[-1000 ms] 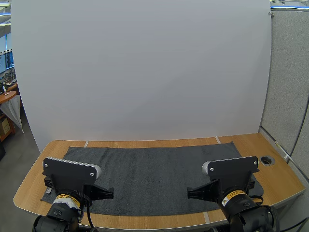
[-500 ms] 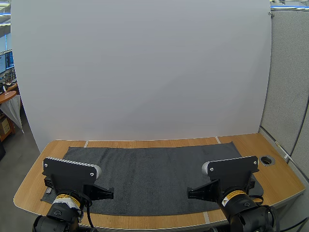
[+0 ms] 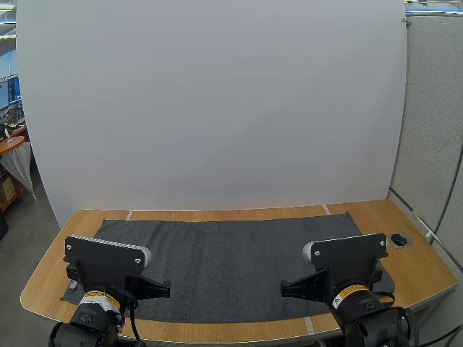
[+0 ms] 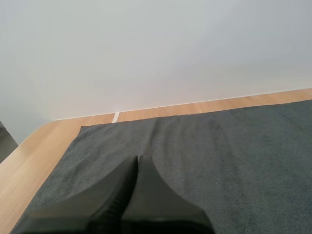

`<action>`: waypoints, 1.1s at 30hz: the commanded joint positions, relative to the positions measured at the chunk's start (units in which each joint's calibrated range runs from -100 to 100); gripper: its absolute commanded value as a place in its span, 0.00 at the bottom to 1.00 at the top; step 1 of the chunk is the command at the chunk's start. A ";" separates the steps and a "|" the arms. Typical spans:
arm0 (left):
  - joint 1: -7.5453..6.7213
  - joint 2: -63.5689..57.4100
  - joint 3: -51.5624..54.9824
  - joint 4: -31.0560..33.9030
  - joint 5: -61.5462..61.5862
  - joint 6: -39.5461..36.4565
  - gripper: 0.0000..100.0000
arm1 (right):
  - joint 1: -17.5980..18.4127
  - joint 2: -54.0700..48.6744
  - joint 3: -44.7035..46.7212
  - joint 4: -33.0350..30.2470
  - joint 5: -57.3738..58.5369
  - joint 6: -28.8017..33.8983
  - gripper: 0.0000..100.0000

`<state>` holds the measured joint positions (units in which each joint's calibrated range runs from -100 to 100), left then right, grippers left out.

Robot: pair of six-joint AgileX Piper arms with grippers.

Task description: Fold the towel

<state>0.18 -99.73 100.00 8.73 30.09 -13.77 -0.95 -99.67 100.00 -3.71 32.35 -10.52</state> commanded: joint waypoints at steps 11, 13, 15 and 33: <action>0.06 -0.27 0.00 -0.20 -1.53 0.11 0.01 | -0.25 -0.33 0.00 -0.43 -1.20 0.13 0.00; 0.06 -0.27 0.00 -0.20 -1.53 0.11 0.01 | -0.25 -0.33 0.00 -0.43 -1.20 0.13 0.00; 0.06 -0.27 0.00 -0.20 -1.53 0.11 0.01 | -0.25 -0.33 0.00 -0.43 -1.20 0.13 0.00; 0.06 -0.27 0.00 -0.20 -1.53 0.11 0.01 | -0.25 -0.33 0.00 11.81 -11.19 0.13 0.00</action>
<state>0.18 -99.73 100.00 8.73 30.09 -13.77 -0.95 -99.67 100.00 10.59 29.03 -10.52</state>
